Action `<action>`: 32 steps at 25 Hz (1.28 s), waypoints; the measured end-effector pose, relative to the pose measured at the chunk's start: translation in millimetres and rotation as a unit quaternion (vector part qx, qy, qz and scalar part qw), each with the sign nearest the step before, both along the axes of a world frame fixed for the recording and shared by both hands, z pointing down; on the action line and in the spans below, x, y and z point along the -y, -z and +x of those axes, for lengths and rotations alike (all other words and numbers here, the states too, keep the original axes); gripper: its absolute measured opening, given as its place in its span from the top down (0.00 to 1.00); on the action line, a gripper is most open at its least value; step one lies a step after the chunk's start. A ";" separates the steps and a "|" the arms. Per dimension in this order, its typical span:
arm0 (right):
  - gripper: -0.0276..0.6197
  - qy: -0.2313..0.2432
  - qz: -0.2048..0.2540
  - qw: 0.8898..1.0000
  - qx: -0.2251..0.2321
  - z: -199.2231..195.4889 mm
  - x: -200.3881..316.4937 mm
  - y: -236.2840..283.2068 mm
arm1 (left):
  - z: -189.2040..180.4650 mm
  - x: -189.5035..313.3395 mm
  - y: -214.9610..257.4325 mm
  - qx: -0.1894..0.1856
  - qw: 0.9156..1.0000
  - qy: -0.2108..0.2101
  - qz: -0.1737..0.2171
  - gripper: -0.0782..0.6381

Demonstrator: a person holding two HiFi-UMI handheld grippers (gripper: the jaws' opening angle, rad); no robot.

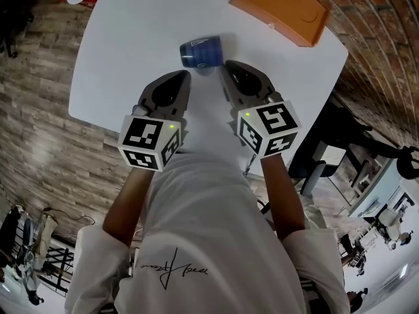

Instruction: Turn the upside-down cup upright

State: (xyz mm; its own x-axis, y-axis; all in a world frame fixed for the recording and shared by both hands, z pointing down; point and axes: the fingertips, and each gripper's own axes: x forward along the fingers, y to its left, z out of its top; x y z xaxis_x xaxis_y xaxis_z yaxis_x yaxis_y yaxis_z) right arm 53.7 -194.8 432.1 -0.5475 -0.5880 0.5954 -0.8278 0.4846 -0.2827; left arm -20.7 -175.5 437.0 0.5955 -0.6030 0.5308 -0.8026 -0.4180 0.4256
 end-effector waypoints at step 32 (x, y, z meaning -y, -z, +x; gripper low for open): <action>0.92 0.030 -0.038 0.999 -0.015 0.6 11.1 -34.0 | -4.6 21.9 -30.4 0.018 1.000 0.001 -0.023 0.88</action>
State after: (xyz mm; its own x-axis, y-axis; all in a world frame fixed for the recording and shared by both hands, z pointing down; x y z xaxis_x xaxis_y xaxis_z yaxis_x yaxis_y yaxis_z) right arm 54.3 -205.9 466.1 -0.5612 -0.5068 0.6544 -0.8069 0.5111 -0.2961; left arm -25.3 -197.4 467.4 0.5744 -0.5784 0.5793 -0.8185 -0.3979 0.4144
